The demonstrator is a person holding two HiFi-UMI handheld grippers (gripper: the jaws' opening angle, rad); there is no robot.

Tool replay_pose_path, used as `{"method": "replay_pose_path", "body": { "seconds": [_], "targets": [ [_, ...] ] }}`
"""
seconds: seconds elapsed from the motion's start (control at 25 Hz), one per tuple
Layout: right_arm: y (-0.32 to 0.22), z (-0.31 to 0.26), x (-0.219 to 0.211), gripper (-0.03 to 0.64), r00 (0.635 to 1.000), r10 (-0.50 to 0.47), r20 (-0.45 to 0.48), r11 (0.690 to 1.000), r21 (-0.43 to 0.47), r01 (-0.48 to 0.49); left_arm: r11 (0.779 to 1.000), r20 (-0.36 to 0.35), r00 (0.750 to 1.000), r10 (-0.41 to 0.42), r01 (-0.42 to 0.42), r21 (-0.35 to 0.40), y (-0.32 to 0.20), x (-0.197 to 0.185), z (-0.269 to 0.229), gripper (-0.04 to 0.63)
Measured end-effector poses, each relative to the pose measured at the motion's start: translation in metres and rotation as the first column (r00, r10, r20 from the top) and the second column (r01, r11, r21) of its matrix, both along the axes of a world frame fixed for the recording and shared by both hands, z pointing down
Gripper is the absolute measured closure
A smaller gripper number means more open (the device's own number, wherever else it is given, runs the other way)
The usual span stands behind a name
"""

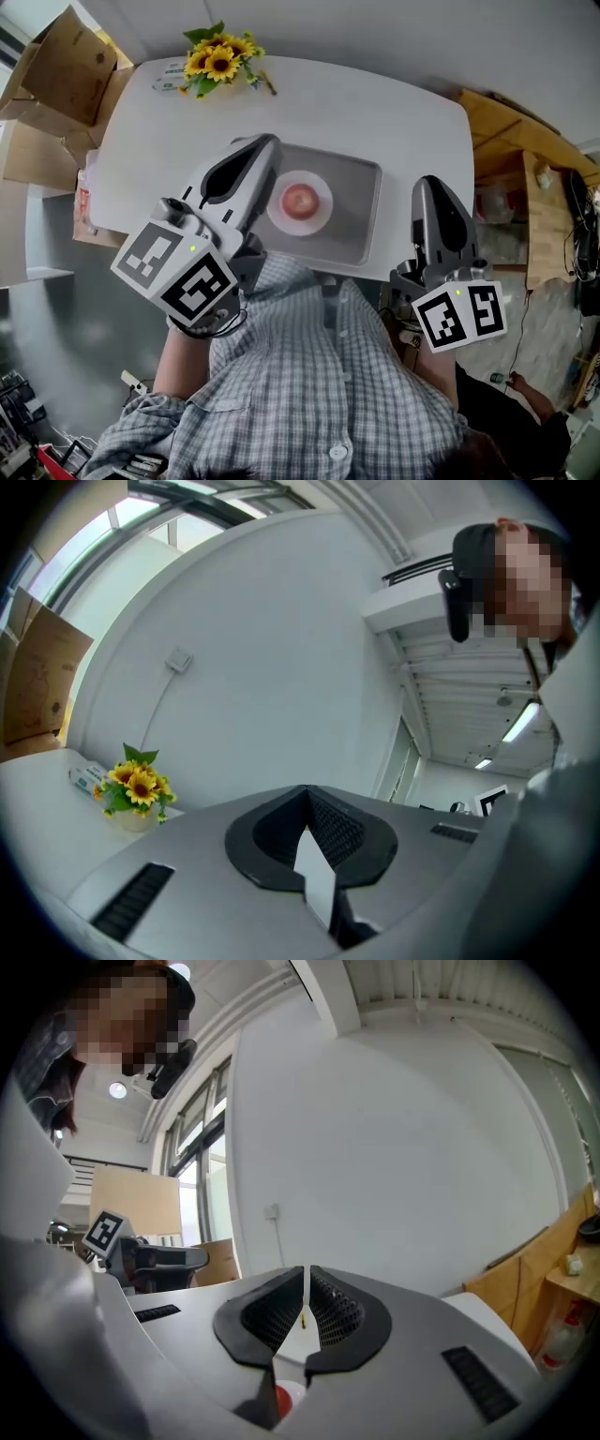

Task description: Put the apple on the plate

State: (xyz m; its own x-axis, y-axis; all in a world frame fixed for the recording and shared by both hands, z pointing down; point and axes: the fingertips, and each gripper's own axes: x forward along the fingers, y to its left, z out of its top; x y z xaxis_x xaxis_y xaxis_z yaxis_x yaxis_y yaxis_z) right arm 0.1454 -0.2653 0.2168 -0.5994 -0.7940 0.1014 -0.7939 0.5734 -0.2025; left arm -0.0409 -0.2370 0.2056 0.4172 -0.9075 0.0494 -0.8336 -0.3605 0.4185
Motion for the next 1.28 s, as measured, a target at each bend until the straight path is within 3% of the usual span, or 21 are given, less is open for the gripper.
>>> {"method": "replay_pose_path", "body": {
  "seconds": [0.16,0.4,0.68,1.28],
  "targets": [
    [0.003,-0.023,-0.003,0.583,1.0,-0.021,0.005,0.998,0.052,0.02,0.997,-0.004,1.0,0.026,-0.026,0.073,0.006,0.008,-0.024,0.584],
    [0.009,-0.033,0.009,0.583,1.0,0.0,0.013,0.994,0.108,-0.001,0.988,-0.018,0.996,0.092,-0.089,0.122,0.005,0.031,-0.035,0.584],
    [0.012,-0.027,0.028,0.584,0.998,0.048,-0.035,0.991,0.125,-0.044,0.983,0.055,0.989,0.137,-0.143,0.119,0.006,0.055,-0.029,0.584],
    [0.013,-0.023,0.024,0.584,0.998,0.05,-0.045,0.991,0.124,-0.044,0.986,0.044,0.991,0.126,-0.13,0.103,0.009,0.053,-0.022,0.584]
  ]
}}
